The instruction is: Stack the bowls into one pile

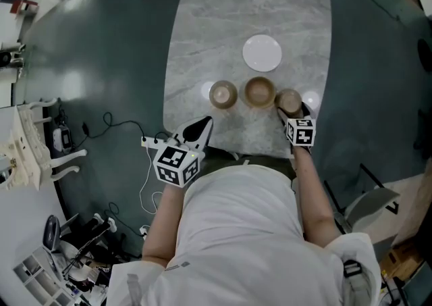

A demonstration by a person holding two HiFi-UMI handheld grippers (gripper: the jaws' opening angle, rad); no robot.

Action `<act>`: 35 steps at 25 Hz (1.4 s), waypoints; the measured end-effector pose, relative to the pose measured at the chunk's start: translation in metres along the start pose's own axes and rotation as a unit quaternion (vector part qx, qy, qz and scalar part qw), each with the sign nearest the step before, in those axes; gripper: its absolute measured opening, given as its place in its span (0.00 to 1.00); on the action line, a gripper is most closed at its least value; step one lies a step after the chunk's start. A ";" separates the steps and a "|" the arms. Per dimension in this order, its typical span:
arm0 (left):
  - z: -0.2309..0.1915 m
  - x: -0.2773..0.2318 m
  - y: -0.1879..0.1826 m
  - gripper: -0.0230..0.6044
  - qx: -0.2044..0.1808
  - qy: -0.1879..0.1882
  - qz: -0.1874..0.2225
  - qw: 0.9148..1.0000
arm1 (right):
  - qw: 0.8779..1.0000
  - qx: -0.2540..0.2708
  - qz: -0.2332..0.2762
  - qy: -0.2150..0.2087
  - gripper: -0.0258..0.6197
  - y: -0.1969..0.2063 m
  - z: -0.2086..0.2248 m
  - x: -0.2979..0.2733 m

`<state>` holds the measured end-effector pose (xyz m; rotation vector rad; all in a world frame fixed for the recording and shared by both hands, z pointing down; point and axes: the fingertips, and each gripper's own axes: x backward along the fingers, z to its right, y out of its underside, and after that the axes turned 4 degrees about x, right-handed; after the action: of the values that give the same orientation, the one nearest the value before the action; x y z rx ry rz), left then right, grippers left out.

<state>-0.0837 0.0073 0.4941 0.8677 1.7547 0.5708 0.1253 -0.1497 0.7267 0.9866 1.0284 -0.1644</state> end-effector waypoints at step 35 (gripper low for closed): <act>-0.008 0.016 0.008 0.04 0.031 0.021 0.043 0.998 | 0.994 0.108 0.019 0.010 0.69 -0.064 -0.027 0.058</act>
<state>-0.0915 0.0248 0.4931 0.9856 1.7883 0.5979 0.1055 -0.1484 0.6387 1.2058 1.0237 -0.2391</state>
